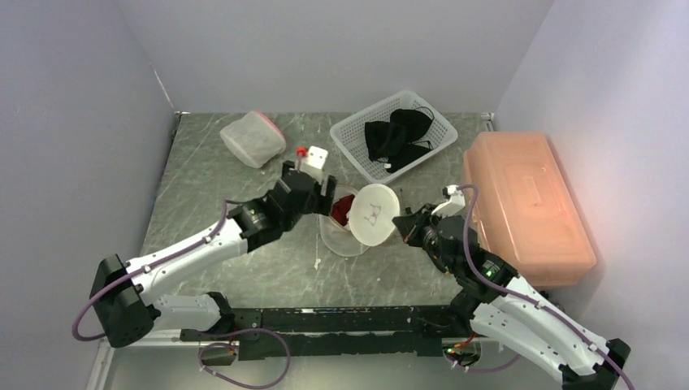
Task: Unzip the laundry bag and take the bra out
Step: Open the laundry bag at the center of the board.
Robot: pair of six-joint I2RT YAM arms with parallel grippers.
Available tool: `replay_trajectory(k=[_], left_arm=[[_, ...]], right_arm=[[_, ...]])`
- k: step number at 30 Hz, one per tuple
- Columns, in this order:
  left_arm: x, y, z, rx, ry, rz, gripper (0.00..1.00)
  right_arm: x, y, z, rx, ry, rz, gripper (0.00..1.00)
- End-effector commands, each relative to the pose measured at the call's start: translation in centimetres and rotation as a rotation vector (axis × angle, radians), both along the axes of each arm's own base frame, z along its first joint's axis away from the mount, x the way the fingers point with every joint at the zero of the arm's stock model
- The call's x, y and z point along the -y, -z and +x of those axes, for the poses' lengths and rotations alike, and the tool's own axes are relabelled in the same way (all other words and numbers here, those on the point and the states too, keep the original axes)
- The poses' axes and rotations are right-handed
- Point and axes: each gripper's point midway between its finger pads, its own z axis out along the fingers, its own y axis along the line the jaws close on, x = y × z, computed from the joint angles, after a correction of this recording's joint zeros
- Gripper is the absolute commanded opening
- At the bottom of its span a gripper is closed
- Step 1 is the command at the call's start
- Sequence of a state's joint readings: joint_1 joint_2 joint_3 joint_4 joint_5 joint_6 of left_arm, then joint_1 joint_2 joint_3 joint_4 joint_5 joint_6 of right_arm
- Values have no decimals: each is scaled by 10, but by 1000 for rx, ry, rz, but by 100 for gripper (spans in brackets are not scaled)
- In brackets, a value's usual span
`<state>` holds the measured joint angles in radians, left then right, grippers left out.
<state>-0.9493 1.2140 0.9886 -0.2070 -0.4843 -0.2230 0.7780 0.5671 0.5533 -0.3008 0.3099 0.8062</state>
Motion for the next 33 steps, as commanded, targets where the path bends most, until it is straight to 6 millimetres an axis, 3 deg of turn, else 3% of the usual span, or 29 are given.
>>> replay_trajectory(k=[1,5,9,22,24,27,29,33], left_arm=[[-18,20,8,-214,-82,-136,84],[-30,41,23,-339,-116,-211,87],[-23,51,31,-450,-65,-308,87],[2,57,42,-535,60,-392,80],[3,60,44,-536,68,-386,74],[-1,77,45,-571,38,-338,55],[-4,86,45,-584,25,-314,42],[-13,88,46,-556,-15,-304,28]], right_arm=[[10,23,-7,6,-34,-103,0],[12,34,-12,9,-48,-111,0],[15,38,-14,17,-53,-124,0],[21,48,-19,18,-51,-129,0],[20,48,-19,22,-54,-126,0],[16,44,-19,44,-75,-117,0],[12,36,-19,69,-98,-112,0],[-2,16,-19,121,-170,-100,0]])
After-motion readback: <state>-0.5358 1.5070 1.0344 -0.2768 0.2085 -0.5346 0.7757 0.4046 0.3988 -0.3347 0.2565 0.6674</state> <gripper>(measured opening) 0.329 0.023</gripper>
